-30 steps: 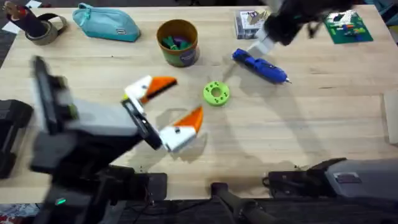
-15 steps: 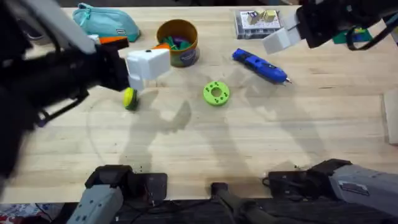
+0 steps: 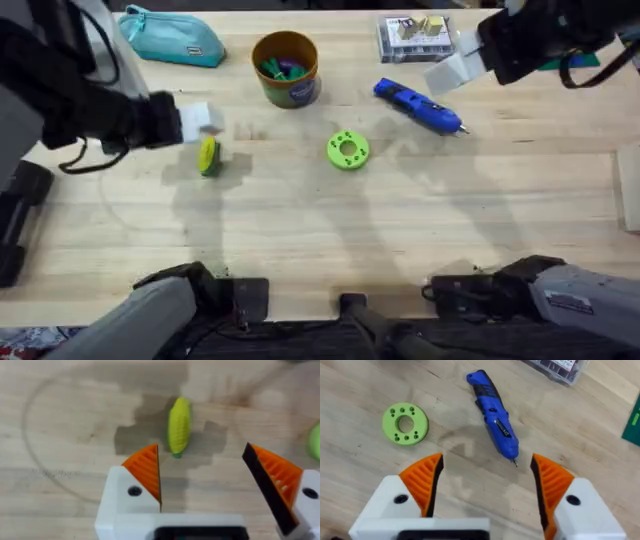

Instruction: Pick up the gripper from the table and insert it into the empty holder that is missing its gripper. Then pick up a screw, insert it into the mounting hole, and use the screwdriver to tighten it. Finally, clean up the table by picking up the vegetable and placing it into the bucket.

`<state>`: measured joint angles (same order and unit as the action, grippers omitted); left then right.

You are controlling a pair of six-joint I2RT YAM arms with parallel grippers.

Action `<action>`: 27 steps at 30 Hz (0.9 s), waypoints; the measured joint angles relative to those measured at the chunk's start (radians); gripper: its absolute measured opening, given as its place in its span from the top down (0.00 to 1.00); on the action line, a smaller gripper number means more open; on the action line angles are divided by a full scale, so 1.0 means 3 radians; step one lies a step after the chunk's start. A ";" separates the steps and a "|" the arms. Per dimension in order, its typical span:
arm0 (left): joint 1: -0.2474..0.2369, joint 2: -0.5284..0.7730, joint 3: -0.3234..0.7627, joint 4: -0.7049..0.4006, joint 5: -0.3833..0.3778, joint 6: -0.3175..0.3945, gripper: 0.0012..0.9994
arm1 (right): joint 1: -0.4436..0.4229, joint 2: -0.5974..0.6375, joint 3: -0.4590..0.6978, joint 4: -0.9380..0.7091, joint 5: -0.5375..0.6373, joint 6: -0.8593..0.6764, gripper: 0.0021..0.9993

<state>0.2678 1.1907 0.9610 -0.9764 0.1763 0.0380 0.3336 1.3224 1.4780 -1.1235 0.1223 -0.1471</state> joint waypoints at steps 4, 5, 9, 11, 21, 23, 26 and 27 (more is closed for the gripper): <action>0.0089 0.0343 -0.0094 0.0093 -0.0066 0.0018 0.01 | 0.0000 0.0000 0.0000 0.0001 0.0000 0.0009 0.00; 0.0088 0.0419 -0.0095 0.0146 -0.0068 0.0028 0.01 | 0.0000 0.0000 0.0000 0.0002 0.0000 0.0011 0.00; 0.0087 0.0475 -0.0095 0.0196 -0.0068 0.0037 0.01 | 0.0000 0.0000 0.0000 0.0000 0.0000 0.0015 0.00; 0.0087 0.0475 -0.0095 0.0196 -0.0068 0.0037 0.01 | 0.0000 0.0000 0.0000 0.0000 0.0000 0.0015 0.00; 0.0087 0.0475 -0.0095 0.0196 -0.0068 0.0037 0.01 | 0.0000 0.0000 0.0000 0.0000 0.0000 0.0015 0.00; 0.0087 0.0475 -0.0095 0.0196 -0.0068 0.0037 0.01 | 0.0000 0.0000 0.0000 0.0000 0.0000 0.0015 0.00; 0.0087 0.0475 -0.0095 0.0196 -0.0068 0.0037 0.01 | 0.0000 0.0000 0.0000 0.0000 0.0000 0.0015 0.00; 0.0087 0.0475 -0.0095 0.0196 -0.0068 0.0037 0.01 | 0.0000 0.0000 0.0000 0.0000 0.0000 0.0015 0.00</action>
<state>0.2939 1.3331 0.9325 -0.9176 0.1558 0.0490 0.3336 1.3224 1.4780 -1.1236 0.1223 -0.1425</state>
